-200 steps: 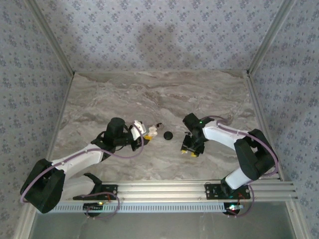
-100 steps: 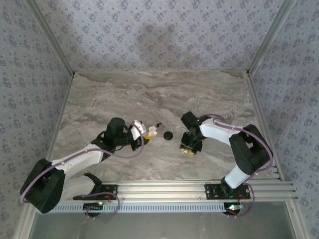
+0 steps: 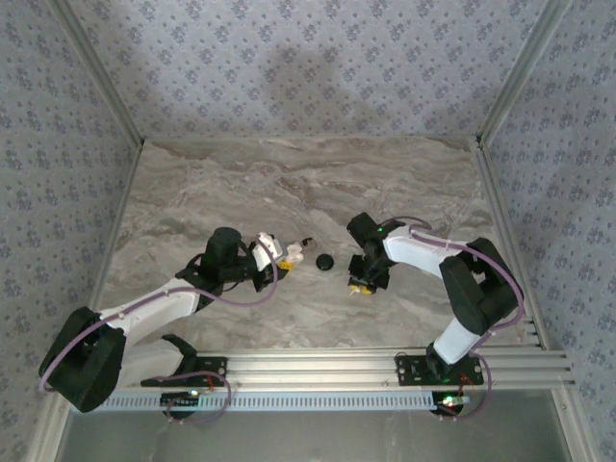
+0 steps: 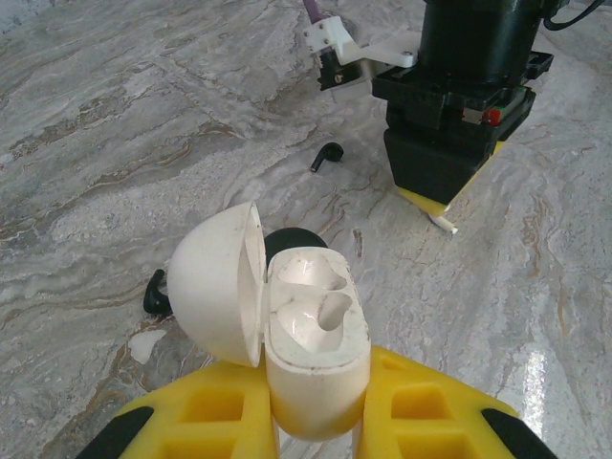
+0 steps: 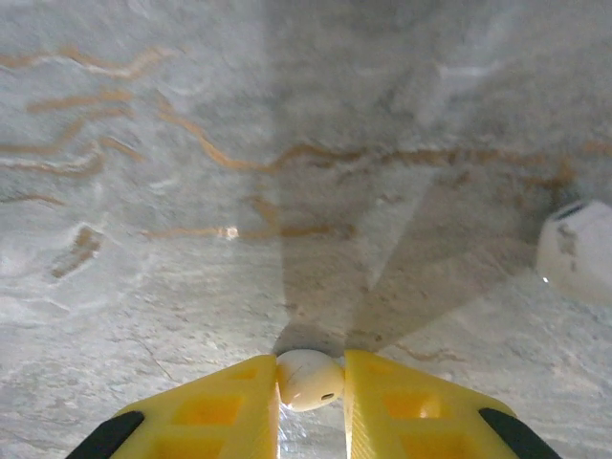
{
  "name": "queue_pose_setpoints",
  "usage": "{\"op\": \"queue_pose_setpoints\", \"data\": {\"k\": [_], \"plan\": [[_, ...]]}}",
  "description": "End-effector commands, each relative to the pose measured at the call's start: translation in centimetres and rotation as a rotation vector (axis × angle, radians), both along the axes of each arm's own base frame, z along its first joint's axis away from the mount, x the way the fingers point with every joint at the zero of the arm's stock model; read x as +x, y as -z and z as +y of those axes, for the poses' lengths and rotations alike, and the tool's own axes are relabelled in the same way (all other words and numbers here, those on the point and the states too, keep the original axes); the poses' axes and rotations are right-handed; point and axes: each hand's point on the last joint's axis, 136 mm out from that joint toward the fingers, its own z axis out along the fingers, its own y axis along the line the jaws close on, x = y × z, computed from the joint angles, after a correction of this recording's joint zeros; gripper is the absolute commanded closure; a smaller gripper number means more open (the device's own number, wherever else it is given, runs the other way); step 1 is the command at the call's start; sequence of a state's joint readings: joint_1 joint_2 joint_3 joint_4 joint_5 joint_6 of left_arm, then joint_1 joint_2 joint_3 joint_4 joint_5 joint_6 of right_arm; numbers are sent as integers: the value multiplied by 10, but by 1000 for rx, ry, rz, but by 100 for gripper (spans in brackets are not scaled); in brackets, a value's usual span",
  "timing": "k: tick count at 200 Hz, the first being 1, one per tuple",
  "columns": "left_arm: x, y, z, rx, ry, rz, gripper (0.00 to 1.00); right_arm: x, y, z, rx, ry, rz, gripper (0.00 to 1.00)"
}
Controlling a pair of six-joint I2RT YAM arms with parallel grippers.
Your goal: Insert the wireless bluetooth earbuds into the charging case
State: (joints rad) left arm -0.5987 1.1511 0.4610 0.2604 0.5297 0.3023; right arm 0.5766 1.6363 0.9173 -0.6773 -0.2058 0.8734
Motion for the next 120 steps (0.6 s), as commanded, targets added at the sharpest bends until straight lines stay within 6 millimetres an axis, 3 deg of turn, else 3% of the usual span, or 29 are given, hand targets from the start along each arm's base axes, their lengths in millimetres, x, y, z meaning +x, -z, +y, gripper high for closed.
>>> {"op": "queue_pose_setpoints", "data": {"k": [1, 72, 120], "plan": [[2, -9, -5, -12, 8, -9, 93, 10, -8, 2, -11, -11, -65, 76], [2, 16, -20, -4, 46, 50, 93, 31, -44, -2, -31, -103, -293, 77], [4, 25, -37, -3, 91, 76, 94, 49, -73, 9, -29, -230, -484, 76]]}}
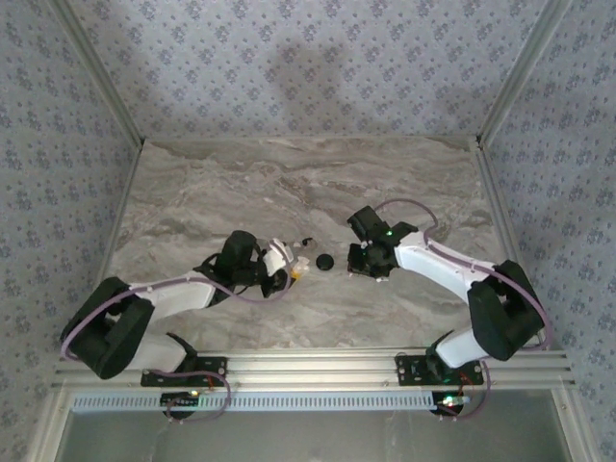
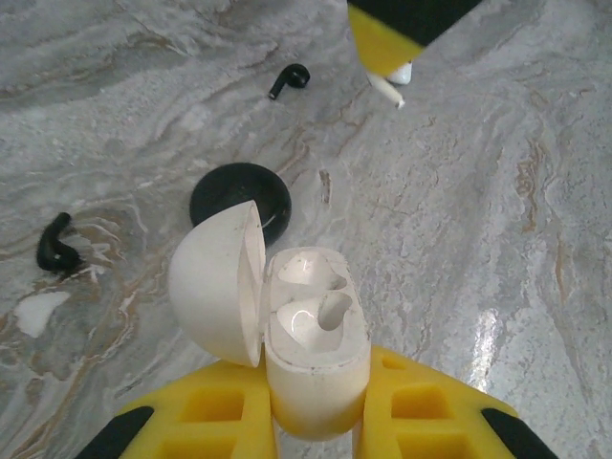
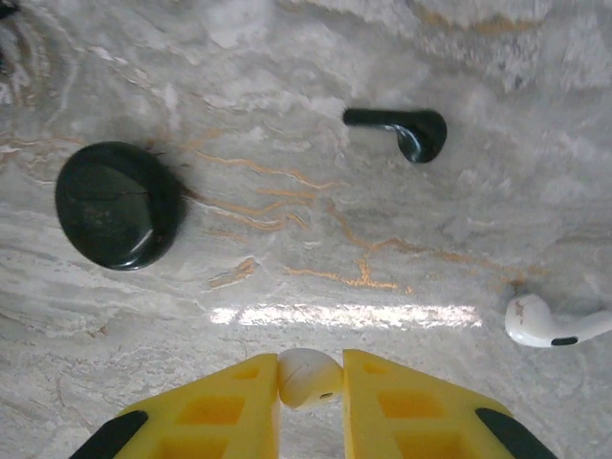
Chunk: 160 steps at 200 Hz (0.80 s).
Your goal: Insert the wireless bluetooth earbuds into the charging case
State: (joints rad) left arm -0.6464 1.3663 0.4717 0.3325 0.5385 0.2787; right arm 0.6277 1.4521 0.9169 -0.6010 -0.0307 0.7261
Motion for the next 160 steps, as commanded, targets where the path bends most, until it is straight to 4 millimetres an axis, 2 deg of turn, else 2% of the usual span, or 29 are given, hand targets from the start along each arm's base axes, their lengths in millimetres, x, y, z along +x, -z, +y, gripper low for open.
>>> {"op": "queue_pose_setpoints", "data": {"k": [1, 77, 160], "plan": [[9, -25, -20, -73, 44, -50, 94, 16, -22, 4, -19, -71, -146, 76], [19, -18, -39, -88, 84, -36, 94, 34, -58, 39, 40, -269, -384, 75], [25, -24, -46, -116, 83, -45, 94, 28, -76, 70, 137, -374, -489, 75]]}}
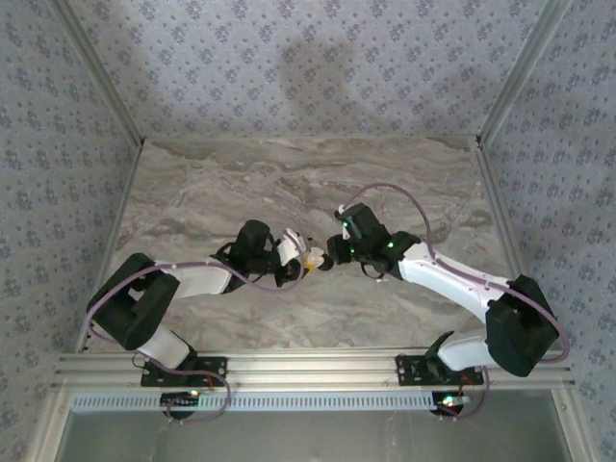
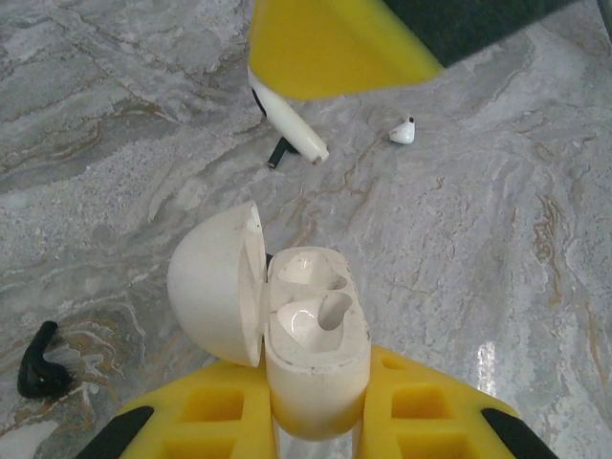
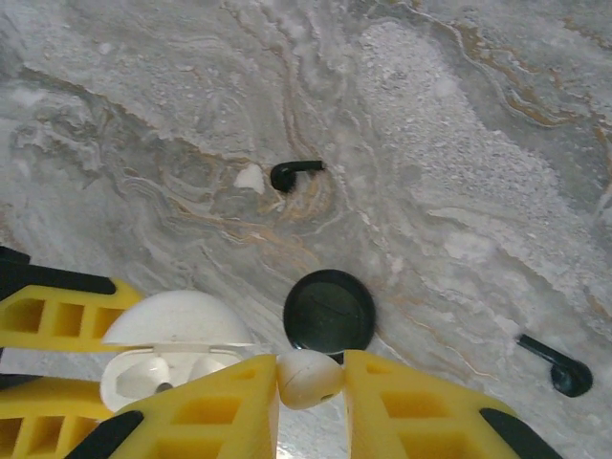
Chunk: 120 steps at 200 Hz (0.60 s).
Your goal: Insert the wireless bluetooth earbuds into the charging case
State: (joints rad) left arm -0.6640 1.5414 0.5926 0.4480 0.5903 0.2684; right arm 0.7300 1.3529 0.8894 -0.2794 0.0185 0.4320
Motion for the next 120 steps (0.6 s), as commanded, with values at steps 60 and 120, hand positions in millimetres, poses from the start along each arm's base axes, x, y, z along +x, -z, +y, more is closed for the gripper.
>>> {"op": "queue_pose_setpoints", "data": {"k": [60, 120], "plan": [[4, -24, -11, -83, 1, -29, 94, -11, -21, 30, 68, -125, -94, 75], [8, -32, -11, -104, -15, -42, 94, -13, -16, 28, 41, -119, -97, 75]]}}
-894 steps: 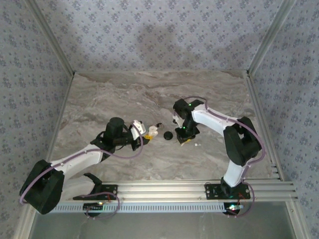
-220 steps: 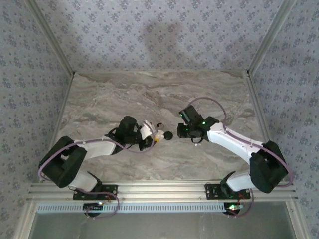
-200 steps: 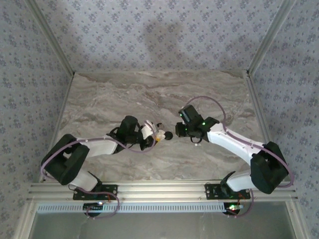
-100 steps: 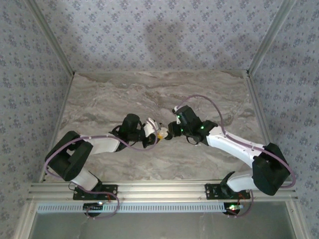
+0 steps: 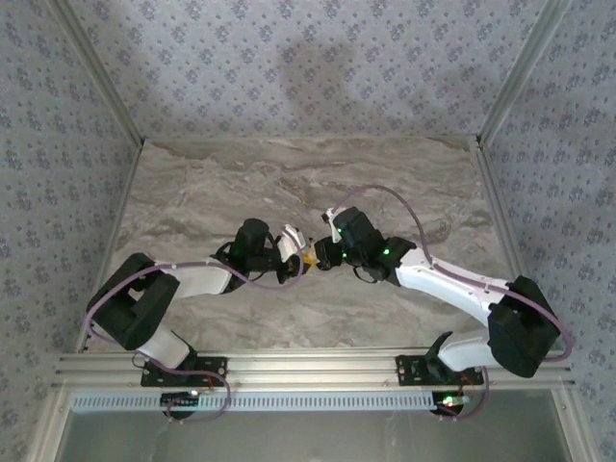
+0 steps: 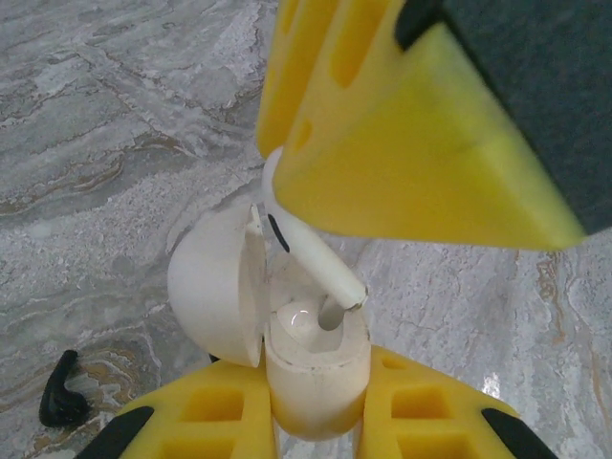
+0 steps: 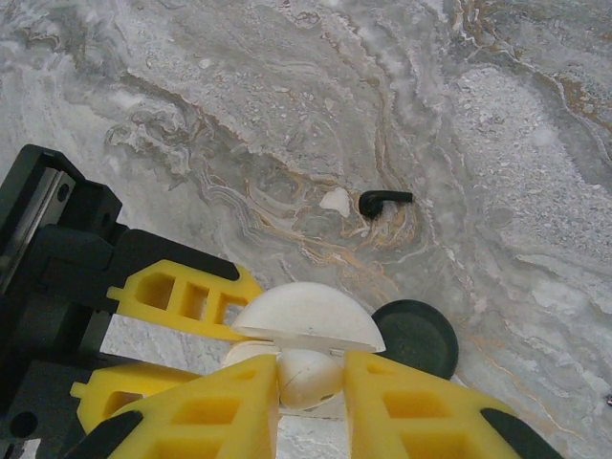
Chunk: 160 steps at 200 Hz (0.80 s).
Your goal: Insert the wireless bluetooth earbuds into the charging case
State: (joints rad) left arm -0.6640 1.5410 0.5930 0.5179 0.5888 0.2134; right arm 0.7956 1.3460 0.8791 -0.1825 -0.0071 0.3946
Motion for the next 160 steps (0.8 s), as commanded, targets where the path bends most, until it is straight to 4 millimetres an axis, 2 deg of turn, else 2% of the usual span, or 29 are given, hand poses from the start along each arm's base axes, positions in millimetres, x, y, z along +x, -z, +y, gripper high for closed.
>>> {"op": "queue_pose_setpoints", "data": {"k": [1, 71, 160], "plan": [[1, -19, -6, -49, 9, -35, 94, -3, -1, -3, -18, -8, -25, 74], [2, -26, -6, -65, 0, -42, 95, 1, -1, -14, -58, 45, -60, 75], [3, -36, -8, -101, -12, -29, 95, 9, -17, -8, -27, 74, -142, 74]]}}
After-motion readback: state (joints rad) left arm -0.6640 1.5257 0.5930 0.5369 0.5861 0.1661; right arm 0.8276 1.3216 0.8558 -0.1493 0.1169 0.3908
